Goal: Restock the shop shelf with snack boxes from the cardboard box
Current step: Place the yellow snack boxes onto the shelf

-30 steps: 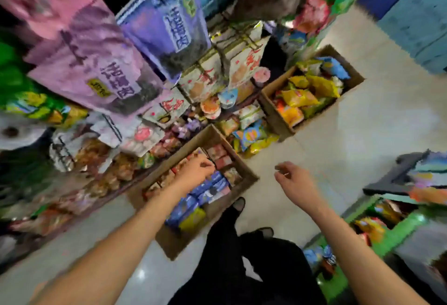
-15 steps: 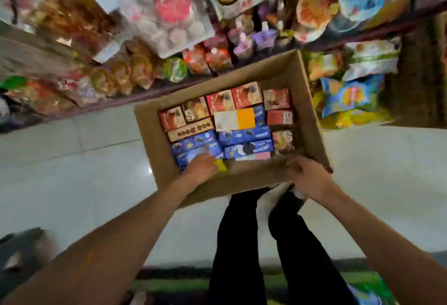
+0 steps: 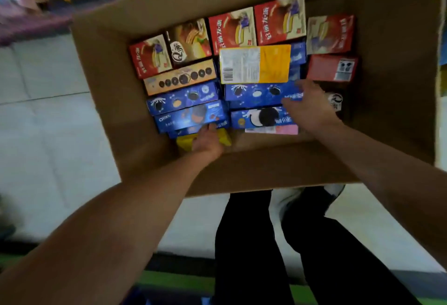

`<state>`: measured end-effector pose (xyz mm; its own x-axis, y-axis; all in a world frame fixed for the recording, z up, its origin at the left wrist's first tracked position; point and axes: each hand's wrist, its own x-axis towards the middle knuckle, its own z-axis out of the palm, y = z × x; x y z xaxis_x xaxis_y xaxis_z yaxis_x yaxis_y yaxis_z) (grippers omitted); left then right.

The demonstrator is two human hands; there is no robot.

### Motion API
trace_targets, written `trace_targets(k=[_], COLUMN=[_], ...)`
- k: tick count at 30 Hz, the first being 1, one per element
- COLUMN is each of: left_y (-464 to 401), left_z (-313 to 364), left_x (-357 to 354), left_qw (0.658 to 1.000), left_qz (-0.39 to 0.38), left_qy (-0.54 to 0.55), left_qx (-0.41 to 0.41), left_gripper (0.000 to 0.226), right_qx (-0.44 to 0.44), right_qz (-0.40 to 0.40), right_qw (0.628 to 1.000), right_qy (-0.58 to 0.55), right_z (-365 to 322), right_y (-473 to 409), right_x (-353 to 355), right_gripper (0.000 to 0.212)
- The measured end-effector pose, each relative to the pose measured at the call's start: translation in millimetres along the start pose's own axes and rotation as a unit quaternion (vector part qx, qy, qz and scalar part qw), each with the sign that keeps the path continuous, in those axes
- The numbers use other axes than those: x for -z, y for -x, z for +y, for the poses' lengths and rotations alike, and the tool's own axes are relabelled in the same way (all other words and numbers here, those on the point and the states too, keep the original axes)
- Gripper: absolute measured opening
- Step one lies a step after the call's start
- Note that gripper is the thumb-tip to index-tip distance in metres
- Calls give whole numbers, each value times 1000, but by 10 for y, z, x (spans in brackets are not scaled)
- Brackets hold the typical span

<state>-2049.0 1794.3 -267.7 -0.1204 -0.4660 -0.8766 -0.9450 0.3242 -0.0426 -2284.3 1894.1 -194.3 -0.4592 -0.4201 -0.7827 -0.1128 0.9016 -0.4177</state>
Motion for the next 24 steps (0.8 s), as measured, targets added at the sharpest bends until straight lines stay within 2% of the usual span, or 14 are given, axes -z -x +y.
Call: trace_targets(k=[4,8,10,14,16,18,20,22,24], left_y=[-179,-218,-201,-149,-60,73,210,359,481], left_z=[-54,-209,-270,-312,-303,-244,-129,40,225], left_x=[-203,-328,-312,-194,-116,24,203,403,572], left_qw=[998,984,976,964,966,974,963,933,893], left_qz=[29,65,60,-2,-25,-13,1,26,105], left_qy=[-55,-150,-189,-252,-235,-168,-100,-68,-81], left_qx=[-3,-69,-92,-82,-103,-154,-251,-352,-431], left_gripper=[64,61,55,46,44,40,36,37,43], right_qx=[-5,-68,-70,-53,-57,-63,-60,-52,-33], right_qz=[38,71,44,-67,-72,-60,-75,-99,-122], right_qw=[992,969,968,958,960,962,967,977,990], right_qy=[-116,-228,-235,-272,-265,-258,-237,-181,-58], right_z=[-195,-377,-386,-175,-9,179,343,434,469], right_y=[-309,-558,-625,-509,-406,-285,-149,-20,15], right_x=[-168,-342,-373,-333,-277,-187,-66,36,79], right_gripper=[56,55,55,53,53,53,56,59,61])
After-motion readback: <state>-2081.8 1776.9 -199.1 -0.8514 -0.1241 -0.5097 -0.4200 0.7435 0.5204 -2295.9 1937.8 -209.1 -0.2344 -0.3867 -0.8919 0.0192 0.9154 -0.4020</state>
